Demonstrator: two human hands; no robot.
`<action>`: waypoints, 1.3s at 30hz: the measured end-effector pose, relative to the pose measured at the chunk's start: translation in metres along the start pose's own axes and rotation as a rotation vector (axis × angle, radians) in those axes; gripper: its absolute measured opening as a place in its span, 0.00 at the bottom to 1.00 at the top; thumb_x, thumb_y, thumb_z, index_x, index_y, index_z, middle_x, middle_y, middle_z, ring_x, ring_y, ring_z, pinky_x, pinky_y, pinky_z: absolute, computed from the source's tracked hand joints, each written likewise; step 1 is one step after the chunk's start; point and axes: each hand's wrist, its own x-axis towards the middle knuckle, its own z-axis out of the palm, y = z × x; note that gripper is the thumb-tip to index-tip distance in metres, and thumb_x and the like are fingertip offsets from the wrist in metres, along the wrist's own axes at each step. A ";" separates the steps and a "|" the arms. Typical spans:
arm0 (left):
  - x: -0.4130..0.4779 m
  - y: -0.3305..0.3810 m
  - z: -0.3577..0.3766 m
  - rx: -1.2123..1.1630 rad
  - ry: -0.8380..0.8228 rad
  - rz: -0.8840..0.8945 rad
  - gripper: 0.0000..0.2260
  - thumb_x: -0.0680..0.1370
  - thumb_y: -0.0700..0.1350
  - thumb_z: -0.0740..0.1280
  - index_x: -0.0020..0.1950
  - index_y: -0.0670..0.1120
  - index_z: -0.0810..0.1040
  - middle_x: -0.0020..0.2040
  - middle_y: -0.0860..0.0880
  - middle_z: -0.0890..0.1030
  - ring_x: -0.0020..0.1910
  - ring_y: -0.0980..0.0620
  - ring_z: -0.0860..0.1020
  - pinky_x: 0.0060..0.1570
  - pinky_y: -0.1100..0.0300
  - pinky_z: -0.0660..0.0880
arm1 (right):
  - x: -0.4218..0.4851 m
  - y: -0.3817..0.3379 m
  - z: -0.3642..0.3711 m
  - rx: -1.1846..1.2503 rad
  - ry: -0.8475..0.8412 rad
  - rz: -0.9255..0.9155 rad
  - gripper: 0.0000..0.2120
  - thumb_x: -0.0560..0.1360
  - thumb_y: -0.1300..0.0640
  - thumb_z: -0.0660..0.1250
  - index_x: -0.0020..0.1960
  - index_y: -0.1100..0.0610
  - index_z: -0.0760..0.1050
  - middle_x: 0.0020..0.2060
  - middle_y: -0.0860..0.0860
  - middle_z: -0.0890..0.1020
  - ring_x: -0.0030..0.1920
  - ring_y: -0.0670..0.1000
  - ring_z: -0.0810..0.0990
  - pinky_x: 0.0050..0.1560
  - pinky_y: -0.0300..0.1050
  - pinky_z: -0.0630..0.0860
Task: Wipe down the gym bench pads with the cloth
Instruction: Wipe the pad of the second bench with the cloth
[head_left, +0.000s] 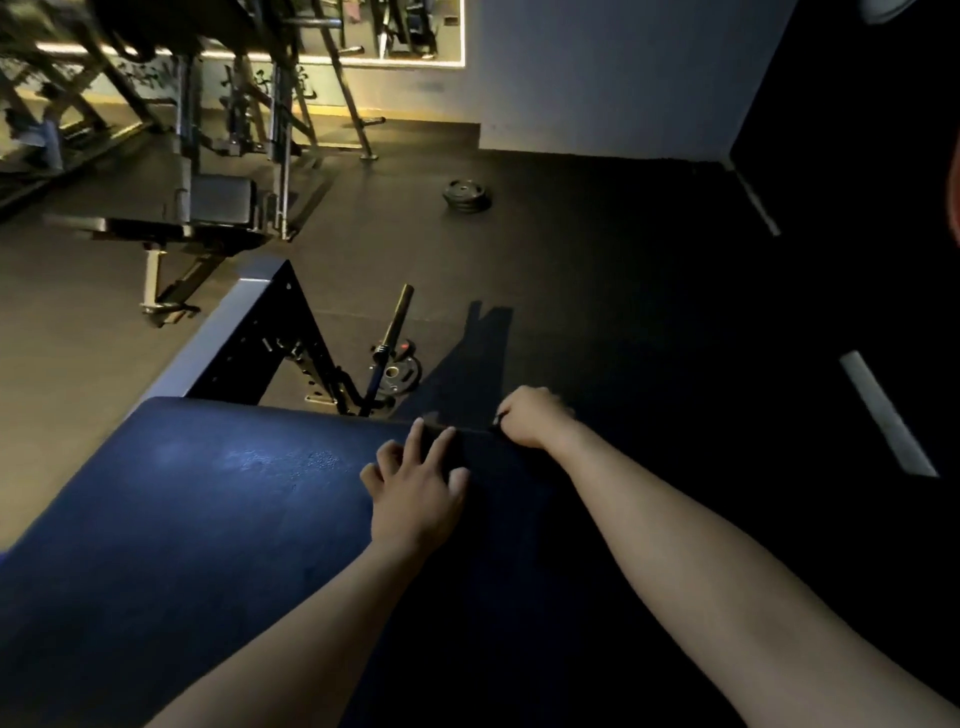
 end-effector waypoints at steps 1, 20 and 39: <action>-0.001 -0.001 -0.001 -0.004 0.007 0.004 0.25 0.81 0.61 0.52 0.79 0.63 0.54 0.82 0.50 0.50 0.75 0.43 0.50 0.70 0.42 0.52 | -0.005 0.014 -0.002 -0.022 0.021 0.049 0.13 0.77 0.51 0.62 0.58 0.46 0.82 0.60 0.54 0.80 0.58 0.59 0.78 0.60 0.54 0.76; -0.008 0.027 0.006 -0.083 -0.058 0.194 0.26 0.81 0.54 0.55 0.79 0.57 0.57 0.81 0.50 0.55 0.77 0.44 0.52 0.72 0.42 0.52 | -0.119 0.048 0.081 0.020 0.644 -0.394 0.09 0.76 0.48 0.64 0.45 0.50 0.81 0.39 0.46 0.77 0.43 0.50 0.75 0.44 0.46 0.71; -0.011 0.023 0.011 0.008 -0.061 0.251 0.27 0.81 0.58 0.52 0.80 0.60 0.54 0.82 0.51 0.52 0.77 0.45 0.50 0.73 0.43 0.49 | -0.086 0.046 0.057 0.122 0.627 -0.114 0.09 0.76 0.58 0.64 0.52 0.55 0.81 0.52 0.53 0.77 0.54 0.55 0.73 0.57 0.50 0.73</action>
